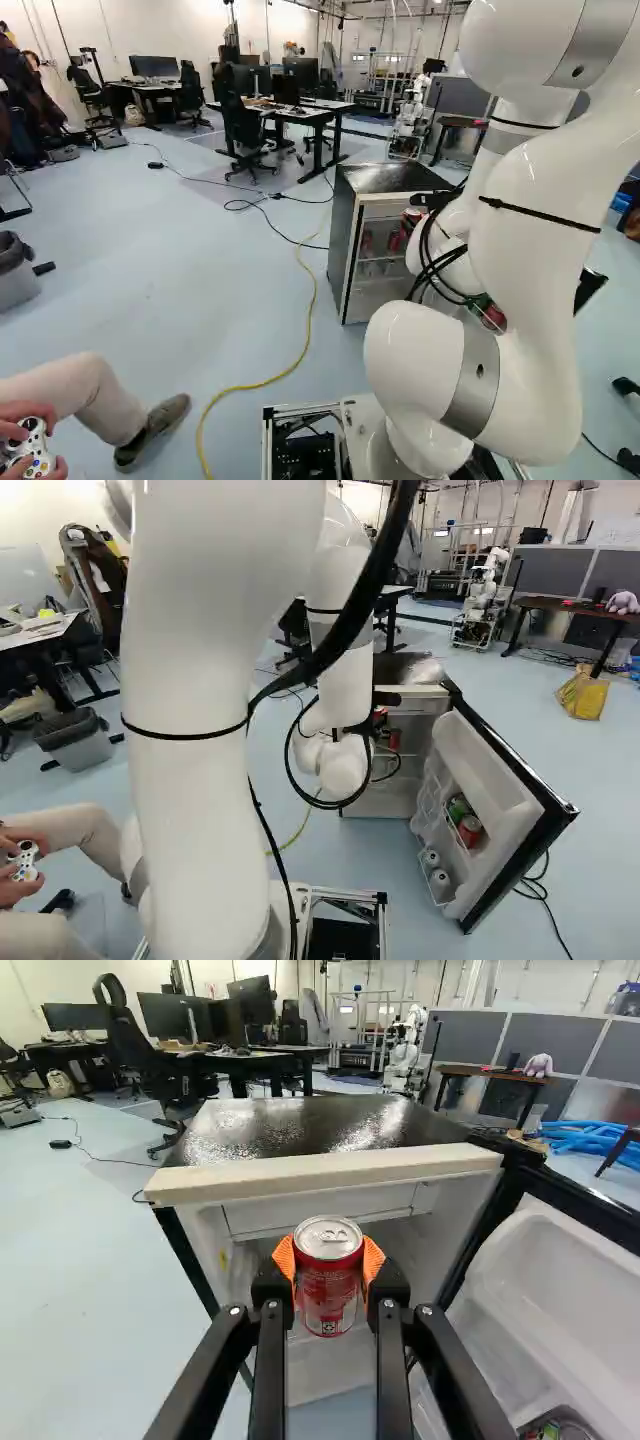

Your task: Grab a drink from the fridge

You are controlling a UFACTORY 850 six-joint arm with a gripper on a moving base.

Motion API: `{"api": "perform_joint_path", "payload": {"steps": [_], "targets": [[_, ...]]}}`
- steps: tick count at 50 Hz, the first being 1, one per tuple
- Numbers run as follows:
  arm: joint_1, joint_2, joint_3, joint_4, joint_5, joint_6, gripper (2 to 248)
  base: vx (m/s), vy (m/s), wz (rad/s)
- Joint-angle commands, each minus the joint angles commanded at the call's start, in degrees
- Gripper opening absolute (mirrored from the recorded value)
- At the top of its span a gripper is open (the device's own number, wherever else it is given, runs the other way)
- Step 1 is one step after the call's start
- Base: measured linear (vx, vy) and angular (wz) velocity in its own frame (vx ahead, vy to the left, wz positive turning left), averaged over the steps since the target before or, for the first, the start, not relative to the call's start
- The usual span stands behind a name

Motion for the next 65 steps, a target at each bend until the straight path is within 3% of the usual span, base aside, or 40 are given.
{"api": "perform_joint_path", "payload": {"steps": [65], "targets": [[2.27, 7.10, -3.16, 0.00, -9.58, 0.00, 86, 0.000, 0.000, 0.000]]}}
